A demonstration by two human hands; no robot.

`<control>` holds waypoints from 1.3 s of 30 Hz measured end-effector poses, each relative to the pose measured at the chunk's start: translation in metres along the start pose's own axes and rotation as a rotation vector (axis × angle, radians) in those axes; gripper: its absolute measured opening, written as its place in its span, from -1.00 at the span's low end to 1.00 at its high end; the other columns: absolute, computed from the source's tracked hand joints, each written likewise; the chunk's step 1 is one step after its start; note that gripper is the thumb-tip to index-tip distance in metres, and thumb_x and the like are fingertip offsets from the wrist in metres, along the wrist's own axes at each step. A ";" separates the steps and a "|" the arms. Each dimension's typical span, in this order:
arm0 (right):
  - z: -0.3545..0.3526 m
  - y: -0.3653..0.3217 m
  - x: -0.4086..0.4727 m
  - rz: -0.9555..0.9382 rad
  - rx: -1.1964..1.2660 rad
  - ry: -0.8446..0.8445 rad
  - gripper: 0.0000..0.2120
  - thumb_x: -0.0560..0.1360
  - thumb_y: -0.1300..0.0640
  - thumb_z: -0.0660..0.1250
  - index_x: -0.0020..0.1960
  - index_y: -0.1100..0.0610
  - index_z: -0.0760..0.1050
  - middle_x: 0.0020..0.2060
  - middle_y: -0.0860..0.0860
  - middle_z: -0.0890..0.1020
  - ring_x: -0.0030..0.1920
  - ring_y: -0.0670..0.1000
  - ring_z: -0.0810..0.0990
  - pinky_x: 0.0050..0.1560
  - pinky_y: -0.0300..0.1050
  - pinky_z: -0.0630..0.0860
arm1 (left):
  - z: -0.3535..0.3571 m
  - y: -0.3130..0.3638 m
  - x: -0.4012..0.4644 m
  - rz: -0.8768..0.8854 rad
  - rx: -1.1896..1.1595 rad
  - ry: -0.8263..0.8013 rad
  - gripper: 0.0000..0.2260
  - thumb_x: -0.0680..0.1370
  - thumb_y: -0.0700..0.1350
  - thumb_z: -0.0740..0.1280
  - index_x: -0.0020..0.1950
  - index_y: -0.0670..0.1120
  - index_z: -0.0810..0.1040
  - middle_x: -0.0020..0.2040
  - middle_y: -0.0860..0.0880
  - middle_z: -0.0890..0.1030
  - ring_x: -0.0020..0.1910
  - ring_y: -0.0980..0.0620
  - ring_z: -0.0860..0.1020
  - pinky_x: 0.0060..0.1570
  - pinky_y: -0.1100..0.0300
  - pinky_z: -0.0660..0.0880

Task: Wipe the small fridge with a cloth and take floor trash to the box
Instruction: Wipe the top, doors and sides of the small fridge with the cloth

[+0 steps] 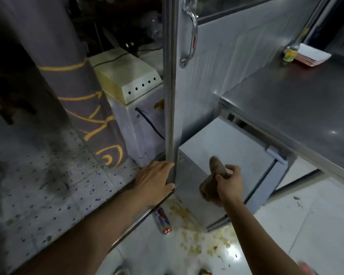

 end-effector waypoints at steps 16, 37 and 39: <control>0.135 -0.008 0.035 -0.156 -0.240 0.323 -0.72 0.42 0.35 0.28 0.11 0.18 0.46 0.11 0.12 0.45 0.02 0.09 0.47 -0.04 -0.27 0.29 | 0.044 -0.095 0.141 0.253 0.016 -0.027 -0.45 0.54 -0.04 0.28 0.48 -0.07 0.15 0.42 -0.07 0.33 0.34 -0.09 0.31 0.24 0.03 0.33; 0.172 0.033 0.105 -0.758 -0.625 0.208 -0.63 0.38 0.18 0.38 0.19 0.16 0.51 0.17 0.07 0.55 0.09 0.18 0.42 0.08 0.04 0.40 | 0.093 -0.106 0.179 0.318 0.105 0.120 -0.47 0.56 -0.13 0.26 0.48 -0.08 0.13 0.44 -0.05 0.30 0.34 -0.04 0.32 0.21 0.13 0.33; 0.175 0.027 0.108 -0.784 -0.675 0.221 -0.66 0.40 0.16 0.40 0.17 0.11 0.53 0.13 0.06 0.56 0.04 0.19 0.43 -0.02 0.08 0.44 | 0.091 -0.103 0.182 0.328 0.107 0.145 -0.47 0.56 -0.13 0.26 0.48 -0.08 0.14 0.43 -0.05 0.30 0.35 -0.04 0.31 0.21 0.14 0.33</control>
Point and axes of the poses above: each hand's wrist, its own x-axis towards the middle knuckle, its own z-axis out of the palm, y = z × x, the point moved 4 cm from there along x, towards the middle knuckle
